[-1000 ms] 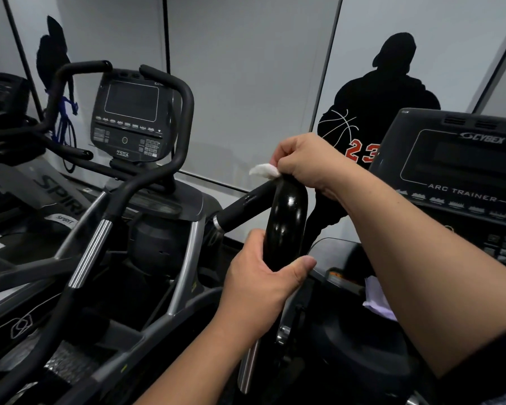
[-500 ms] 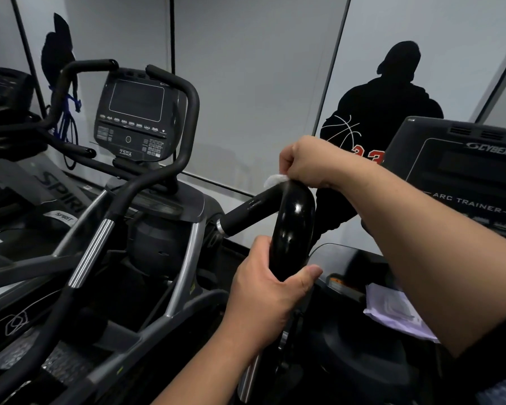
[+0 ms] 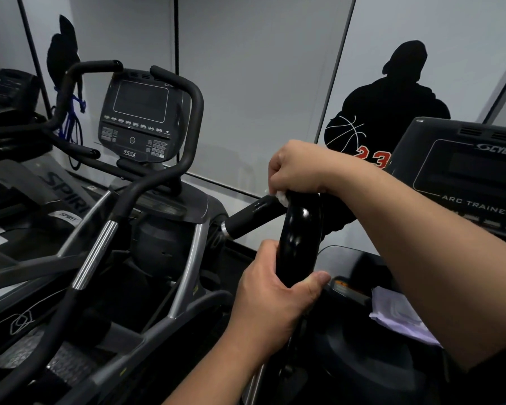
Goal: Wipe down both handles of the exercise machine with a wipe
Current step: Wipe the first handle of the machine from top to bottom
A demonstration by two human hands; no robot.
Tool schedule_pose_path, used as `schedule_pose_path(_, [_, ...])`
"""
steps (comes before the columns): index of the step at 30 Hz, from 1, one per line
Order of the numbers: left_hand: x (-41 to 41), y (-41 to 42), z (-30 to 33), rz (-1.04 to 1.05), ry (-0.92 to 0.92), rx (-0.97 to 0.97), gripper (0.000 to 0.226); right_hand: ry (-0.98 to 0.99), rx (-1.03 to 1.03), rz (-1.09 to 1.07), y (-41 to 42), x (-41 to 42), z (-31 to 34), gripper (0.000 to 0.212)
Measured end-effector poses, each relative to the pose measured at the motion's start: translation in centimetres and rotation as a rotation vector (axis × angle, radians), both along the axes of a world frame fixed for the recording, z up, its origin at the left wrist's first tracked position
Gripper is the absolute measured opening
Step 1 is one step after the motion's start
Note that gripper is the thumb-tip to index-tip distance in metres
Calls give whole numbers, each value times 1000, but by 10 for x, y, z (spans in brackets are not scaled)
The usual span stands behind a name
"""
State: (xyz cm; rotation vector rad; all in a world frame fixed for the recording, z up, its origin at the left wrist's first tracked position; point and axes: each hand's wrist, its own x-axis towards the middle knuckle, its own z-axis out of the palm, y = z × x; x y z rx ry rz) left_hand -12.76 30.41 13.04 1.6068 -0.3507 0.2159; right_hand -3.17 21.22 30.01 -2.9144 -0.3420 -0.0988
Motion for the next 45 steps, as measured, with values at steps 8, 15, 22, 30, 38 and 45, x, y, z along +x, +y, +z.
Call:
schedule_pose_path(8, [30,23,20,216,-209,-110,31,-149,229,-12,-7,-14,-16,29])
schedule_pose_path(15, [98,5,62,179,-367,296,46,-241,586,-71,-16,-28,-30,27])
schedule_pose_path(22, [110,12,59,148,-311,212,14,-551,520,-91,-24,-79,-51,3])
schedule_pose_path(30, [91,11,56,224,-290,206,16,-778,288,-126,-6,-103,-91,22])
schedule_pose_path(38, [90,14,57,250,-304,238,19,-914,404,-134,7,-100,-110,24])
schedule_pose_path(45, [94,17,54,286,-225,222,16,-956,391,-108,7,-99,-117,22])
